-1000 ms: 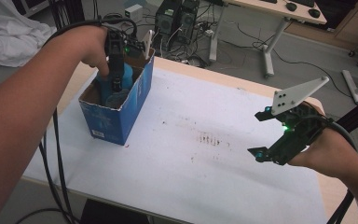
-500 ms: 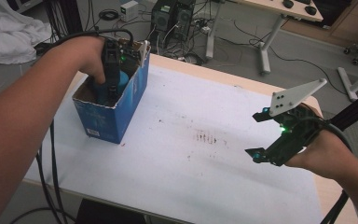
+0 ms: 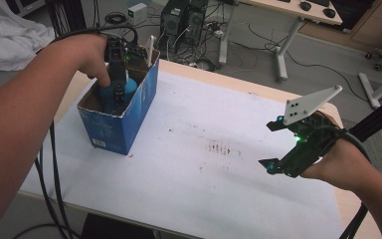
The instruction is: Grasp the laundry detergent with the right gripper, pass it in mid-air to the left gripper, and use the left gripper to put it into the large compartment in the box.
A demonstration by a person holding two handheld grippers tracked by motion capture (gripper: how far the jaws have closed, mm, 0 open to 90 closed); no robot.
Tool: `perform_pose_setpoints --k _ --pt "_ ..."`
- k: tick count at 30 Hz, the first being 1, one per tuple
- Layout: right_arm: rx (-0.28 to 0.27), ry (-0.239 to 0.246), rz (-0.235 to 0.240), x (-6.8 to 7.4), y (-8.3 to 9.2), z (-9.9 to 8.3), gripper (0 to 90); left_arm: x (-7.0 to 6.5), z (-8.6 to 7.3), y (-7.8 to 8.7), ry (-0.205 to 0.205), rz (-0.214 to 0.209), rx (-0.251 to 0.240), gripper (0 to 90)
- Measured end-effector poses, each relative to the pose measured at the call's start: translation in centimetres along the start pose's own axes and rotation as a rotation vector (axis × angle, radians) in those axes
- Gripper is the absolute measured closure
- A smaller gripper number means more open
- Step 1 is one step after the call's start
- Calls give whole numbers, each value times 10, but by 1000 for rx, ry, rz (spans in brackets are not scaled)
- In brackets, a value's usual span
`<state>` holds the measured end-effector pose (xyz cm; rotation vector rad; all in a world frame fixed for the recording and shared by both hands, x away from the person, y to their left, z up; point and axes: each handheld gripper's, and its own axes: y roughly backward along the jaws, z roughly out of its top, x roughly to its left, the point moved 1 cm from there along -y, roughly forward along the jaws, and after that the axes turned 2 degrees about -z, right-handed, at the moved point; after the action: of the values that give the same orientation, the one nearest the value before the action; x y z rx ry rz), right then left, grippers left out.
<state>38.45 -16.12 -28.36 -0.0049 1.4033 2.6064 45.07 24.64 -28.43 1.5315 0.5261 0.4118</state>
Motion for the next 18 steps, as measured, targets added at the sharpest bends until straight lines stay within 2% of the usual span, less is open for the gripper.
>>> perform_pose_setpoints --k 8,13,15,18 --pt "-3 5 -1 0 3 0 10 -4 0 19 2 12 -4 230" --pt "12 16 4 -1 5 1 10 -11 0 36 -7 18 1 210" --pt "25 16 3 -1 7 2 10 -14 -2 44 -9 28 -1 175" --pt "33 23 6 -4 11 4 10 -19 -3 57 -9 44 -21 149"
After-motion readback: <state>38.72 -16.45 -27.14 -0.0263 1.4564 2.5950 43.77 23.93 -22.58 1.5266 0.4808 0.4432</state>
